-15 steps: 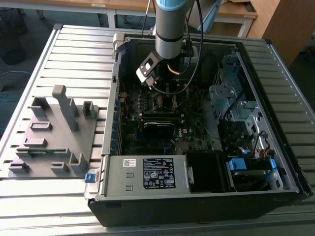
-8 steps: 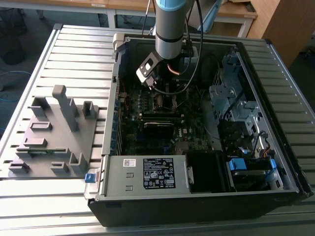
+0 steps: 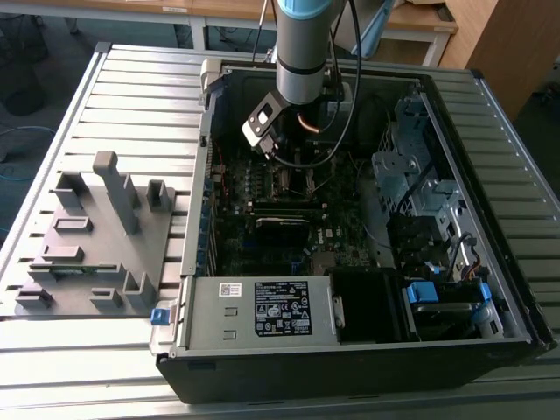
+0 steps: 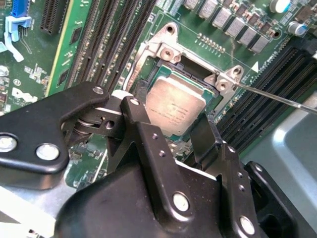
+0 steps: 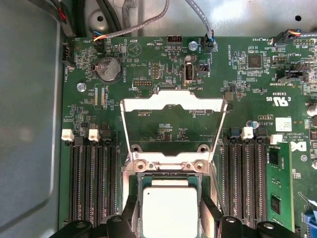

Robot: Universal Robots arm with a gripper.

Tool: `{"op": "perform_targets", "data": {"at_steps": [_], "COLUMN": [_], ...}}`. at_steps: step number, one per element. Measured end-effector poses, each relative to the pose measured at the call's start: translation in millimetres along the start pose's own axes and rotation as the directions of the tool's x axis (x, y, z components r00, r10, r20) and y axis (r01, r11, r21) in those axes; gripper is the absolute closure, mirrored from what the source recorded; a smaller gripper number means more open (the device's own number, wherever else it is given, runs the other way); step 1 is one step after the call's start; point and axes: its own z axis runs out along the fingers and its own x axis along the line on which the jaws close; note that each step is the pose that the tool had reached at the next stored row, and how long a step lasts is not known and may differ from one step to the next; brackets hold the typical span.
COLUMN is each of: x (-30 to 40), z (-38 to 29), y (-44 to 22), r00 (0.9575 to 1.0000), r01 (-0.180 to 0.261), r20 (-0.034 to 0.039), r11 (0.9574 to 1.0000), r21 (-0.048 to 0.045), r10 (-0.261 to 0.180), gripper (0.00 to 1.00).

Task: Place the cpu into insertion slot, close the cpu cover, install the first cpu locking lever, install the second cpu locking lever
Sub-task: 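Place the cpu into insertion slot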

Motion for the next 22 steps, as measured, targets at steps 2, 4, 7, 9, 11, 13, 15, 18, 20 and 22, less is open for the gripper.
{"op": "perform_targets", "data": {"at_steps": [2, 4, 7, 9, 11, 13, 15, 18, 20, 22], "x": [0.1, 0.2, 0.3, 0.3, 0.3, 0.2, 0.2, 0.2, 0.3, 0.2], "z": [-3.6, -7.9, -10.4, -10.4, -10.5, -10.5, -10.5, -10.5, -10.5, -10.5], "y": [0.2, 0.4, 0.5, 0.6, 0.5, 0.5, 0.5, 0.5, 0.5, 0.5], "r00": [1.0, 1.0, 1.0, 1.0, 1.0, 1.0, 1.0, 1.0, 1.0, 1.0], "r01": [0.0, 0.0, 0.0, 0.0, 0.0, 0.0, 0.0, 0.0, 0.0, 0.0], "r20": [-0.0001, 0.0, -0.0004, -0.0004, -0.0004, -0.0003, -0.0003, -0.0004, -0.0004, -0.0004], "r11": [1.0, 1.0, 1.0, 1.0, 1.0, 1.0, 1.0, 1.0, 1.0, 1.0], "r21": [0.0, -0.0001, -0.0001, -0.0001, -0.0001, -0.0001, -0.0001, -0.0001, -0.0001, -0.0001], "r10": [0.0, 0.0, 0.0, 0.0, 0.0, 0.0, 0.0, 0.0, 0.0, 0.0], "gripper": [0.38, 0.38, 0.38, 0.38, 0.38, 0.4, 0.46, 0.58, 0.64, 0.76]}}
